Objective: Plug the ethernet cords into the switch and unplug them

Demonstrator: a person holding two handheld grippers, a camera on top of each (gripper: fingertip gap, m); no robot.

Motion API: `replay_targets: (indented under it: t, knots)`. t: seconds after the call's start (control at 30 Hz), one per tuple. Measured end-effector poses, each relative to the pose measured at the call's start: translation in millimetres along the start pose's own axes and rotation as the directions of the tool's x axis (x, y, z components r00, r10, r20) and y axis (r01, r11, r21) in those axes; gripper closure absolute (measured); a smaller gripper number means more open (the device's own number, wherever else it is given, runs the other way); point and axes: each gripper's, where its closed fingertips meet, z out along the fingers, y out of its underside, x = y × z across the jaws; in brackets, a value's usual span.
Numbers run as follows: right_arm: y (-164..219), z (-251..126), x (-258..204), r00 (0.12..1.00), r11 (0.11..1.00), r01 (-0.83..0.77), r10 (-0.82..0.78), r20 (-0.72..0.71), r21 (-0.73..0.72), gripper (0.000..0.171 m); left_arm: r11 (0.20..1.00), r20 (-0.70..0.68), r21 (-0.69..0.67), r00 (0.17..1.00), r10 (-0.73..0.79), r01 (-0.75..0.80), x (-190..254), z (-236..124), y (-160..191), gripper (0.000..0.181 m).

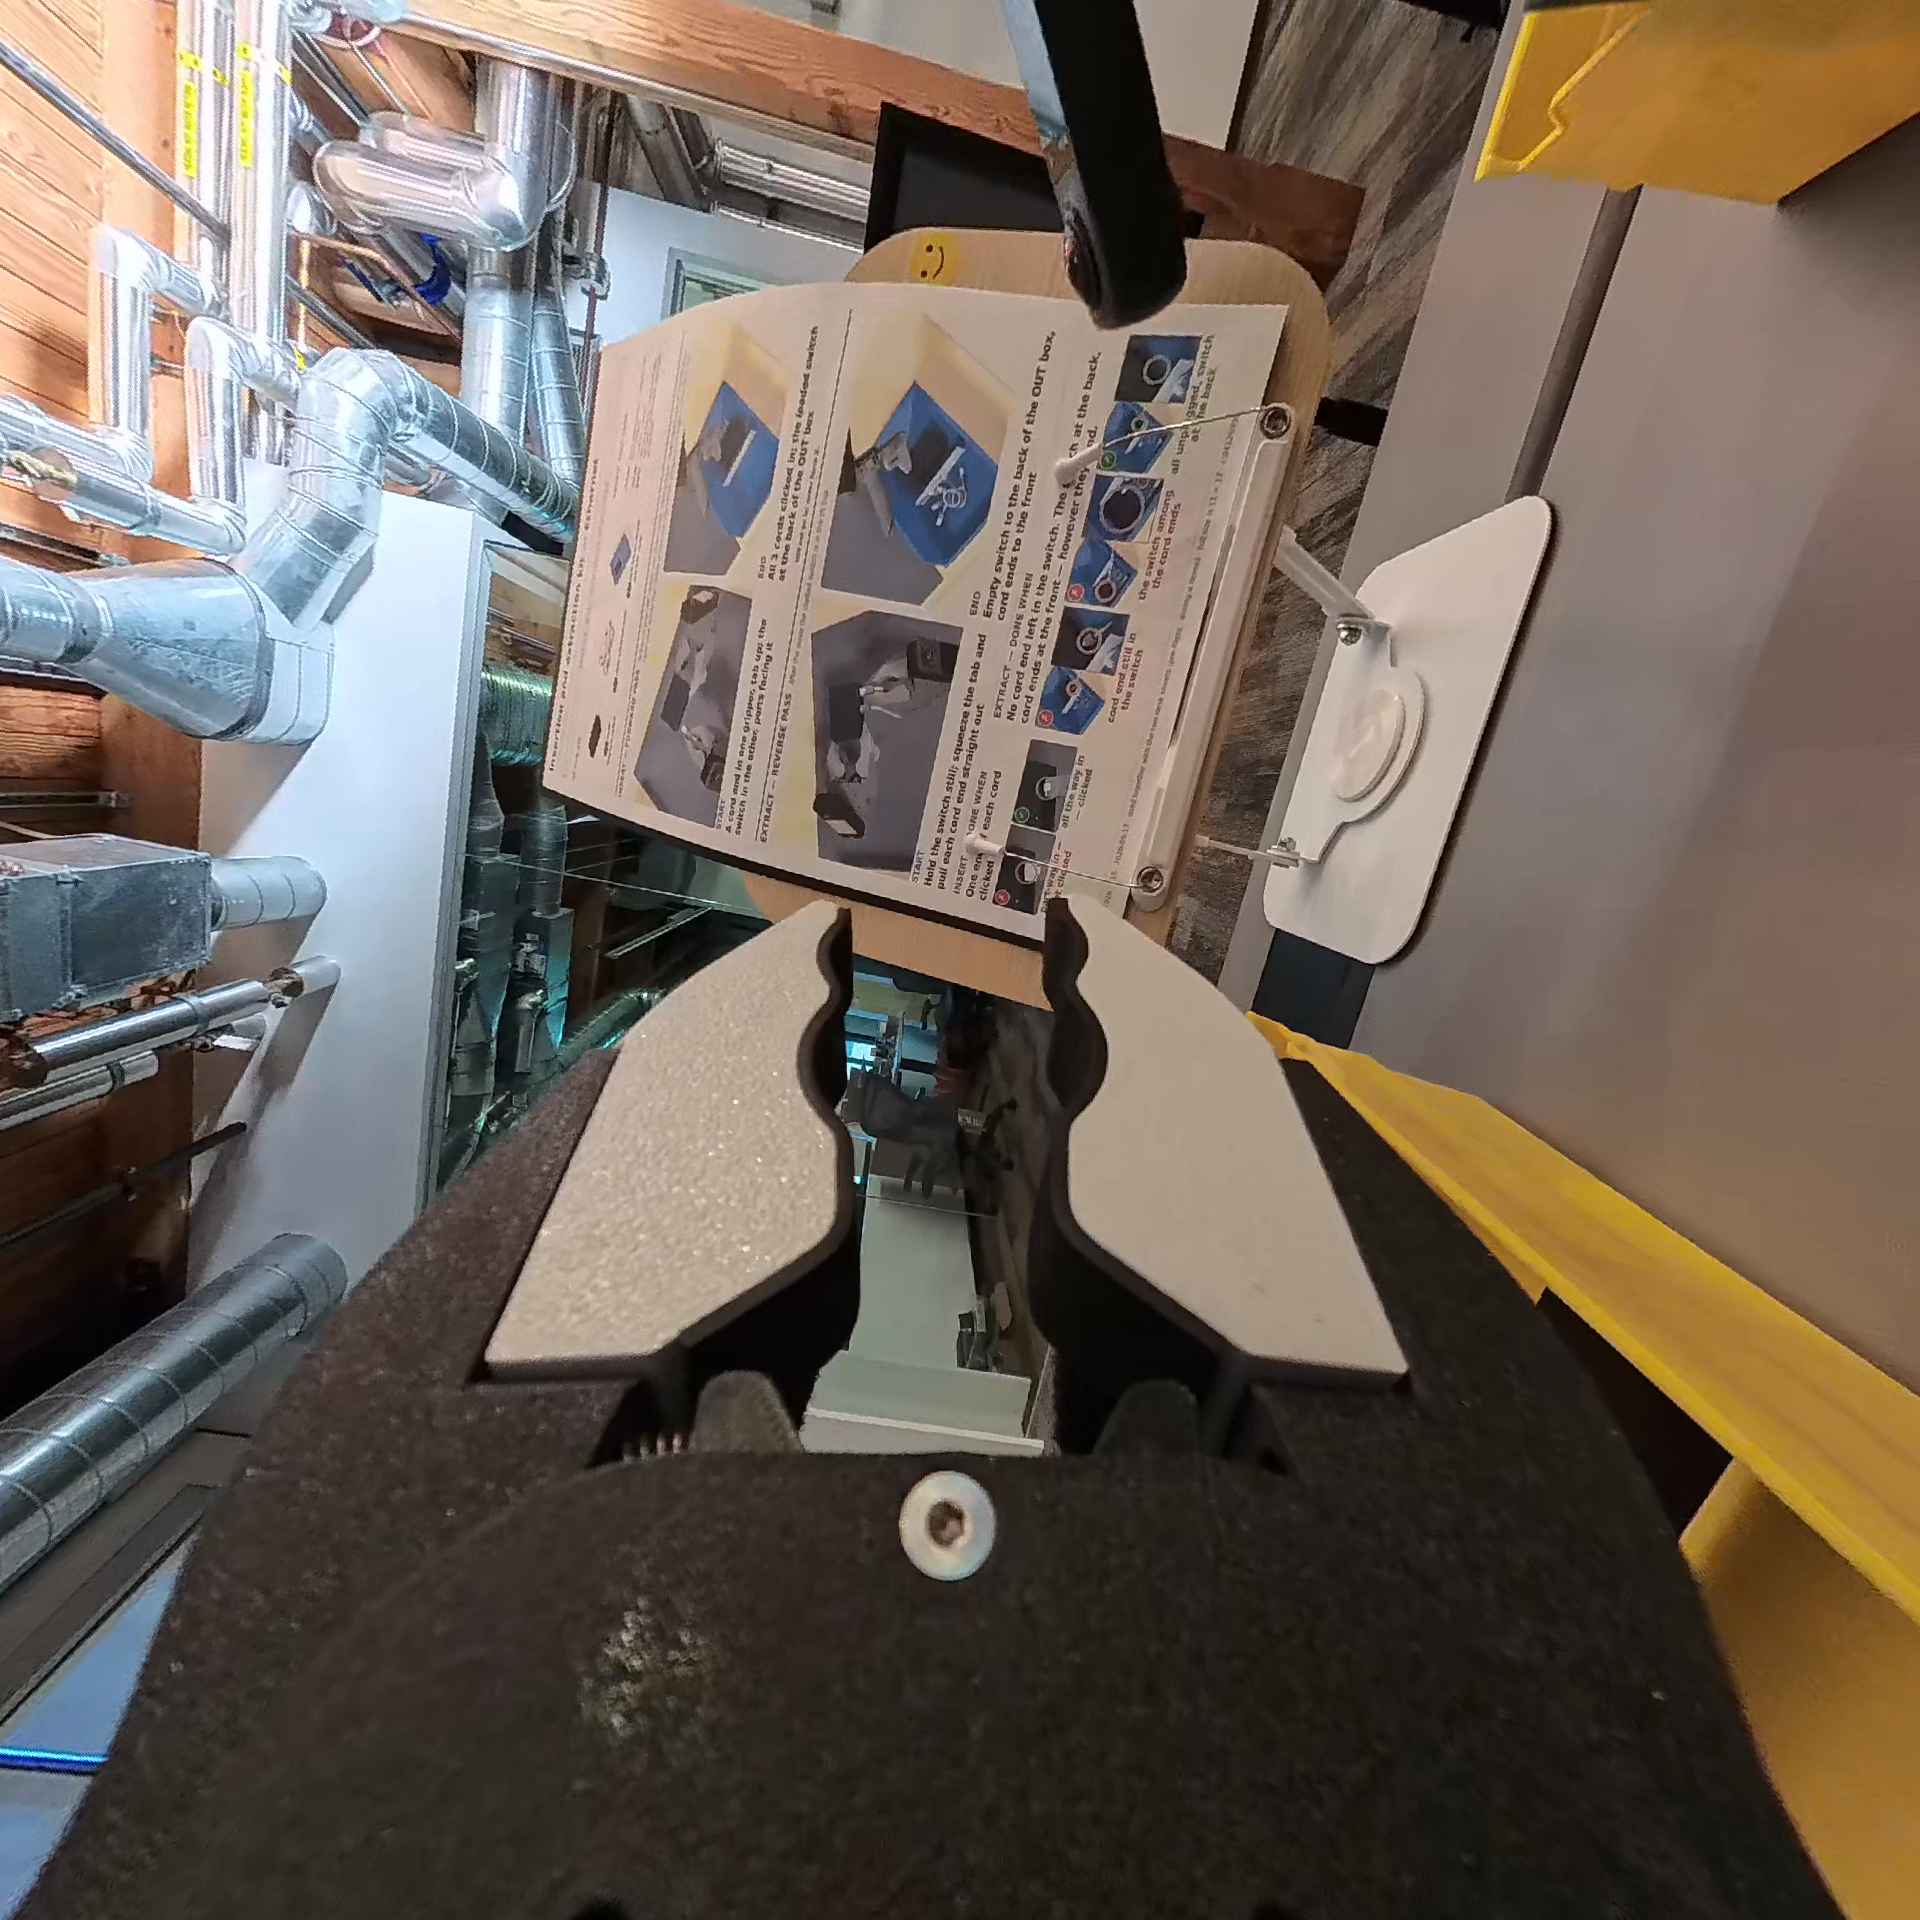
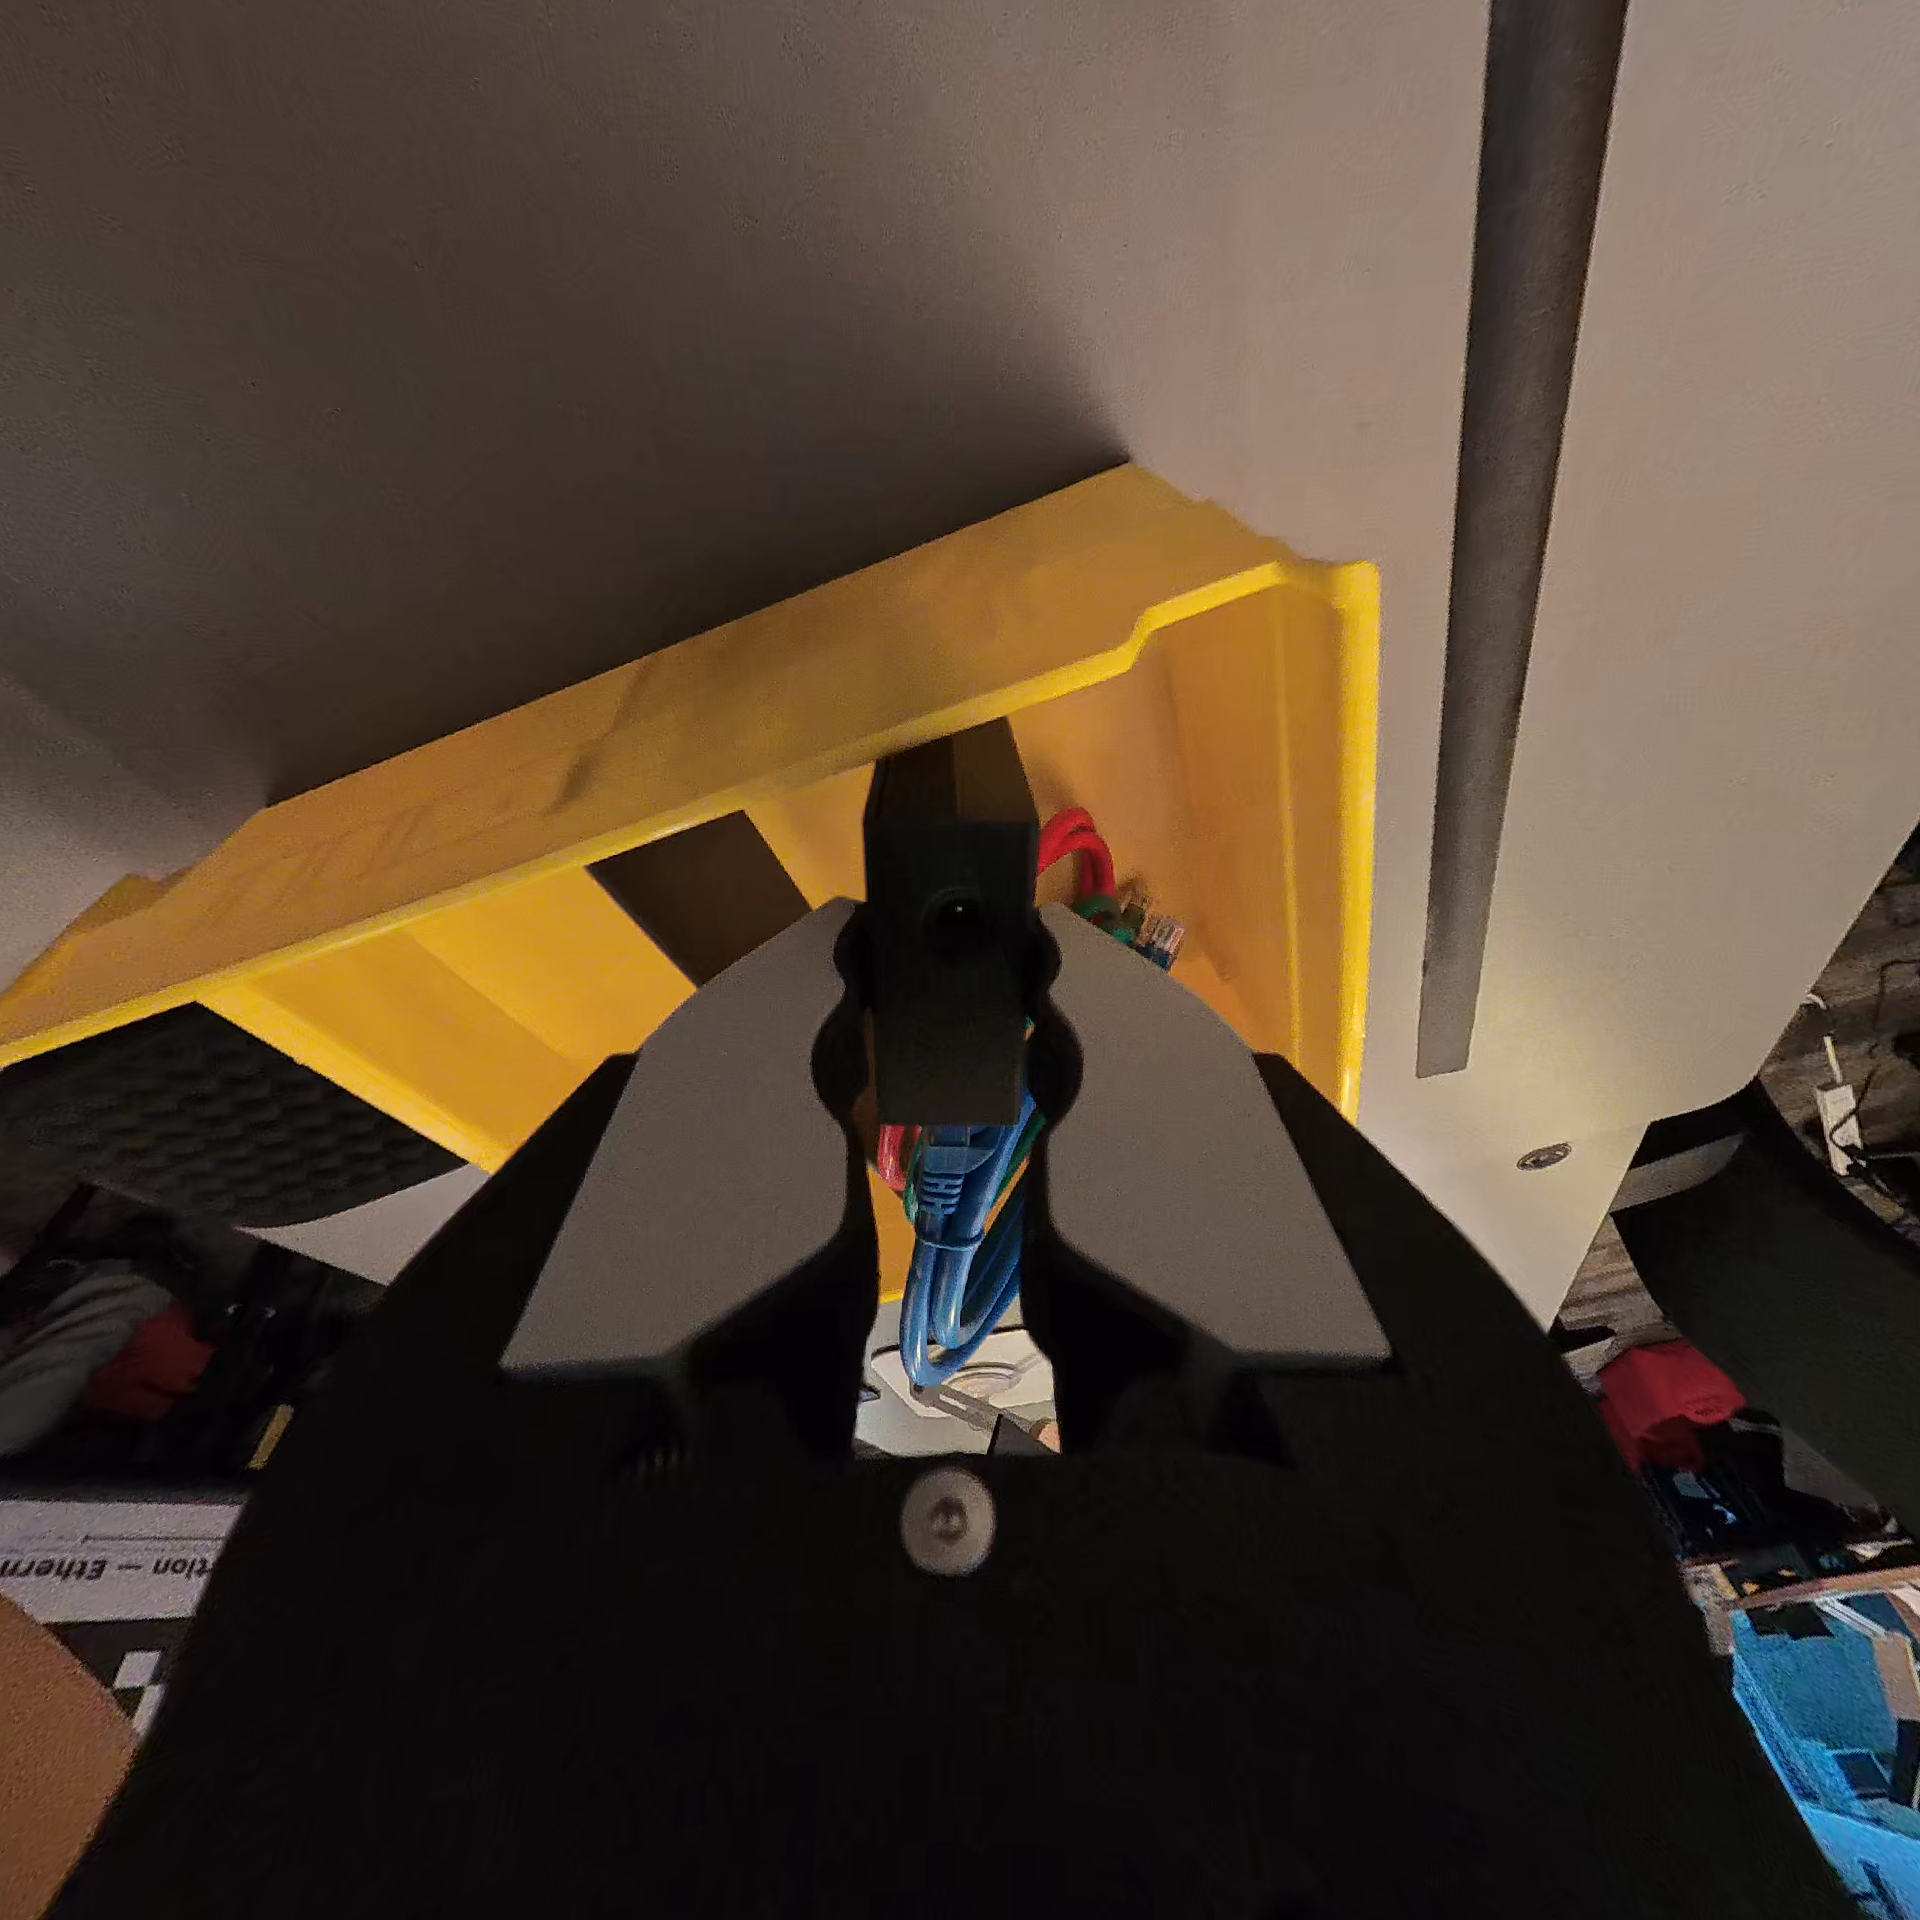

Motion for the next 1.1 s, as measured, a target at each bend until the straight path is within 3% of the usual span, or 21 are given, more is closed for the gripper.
replay_targets:
  t: [0.27,0.47,0.57,0.67,0.8,0.93,1.03,1.1]
  knots:
    - [-1.3,8.0,-6.2,0.998,0.996,-0.038,0.034,0.051,0.080,0.136,1.000,-0.006,0.005,1.000,-0.009,0.009,-0.4,-0.9,-1.0,0.146]
    - [7.3,-9.9,-9.2,0.999,0.986,-0.019,0.027,-0.043,0.165,0.131,0.999,-0.010,0.005,0.999,-0.048,0.048,-8.2,-6.7,-0.2,0.146]
    - [14.3,-36.3,-15.5,0.992,0.953,-0.021,0.059,-0.116,0.302,0.128,0.995,-0.023,-0.029,0.995,-0.098,0.097,-16.4,-11.1,8.8,0.146]
    - [25.9,-70.2,-23.1,0.960,0.842,-0.069,0.201,-0.192,0.535,0.128,0.979,-0.059,-0.131,0.985,-0.163,0.154,-21.7,-16.2,30.4,0.147]
    - [81.5,-83.0,-34.2,0.805,0.597,-0.275,0.572,-0.160,0.753,0.128,0.894,-0.128,-0.339,0.927,-0.353,0.294,-19.3,-27.4,76.3,0.148]
    - [147.2,-41.8,-42.7,0.592,0.393,-0.512,0.806,-0.019,0.764,0.128,0.709,-0.113,-0.522,0.785,-0.609,0.475,-17.0,-49.1,126.6,0.150]
    - [179.2,-19.4,-31.1,0.477,0.275,-0.648,0.874,0.097,0.710,0.127,0.542,-0.055,-0.646,0.676,-0.735,0.538,-10.9,-69.9,166.7,0.148]
    - [180.0,-12.4,-26.7,0.444,0.161,-0.684,0.866,0.231,0.712,0.132,0.454,0.019,-0.688,0.639,-0.769,0.566,-12.0,-78.9,192.5,0.148]
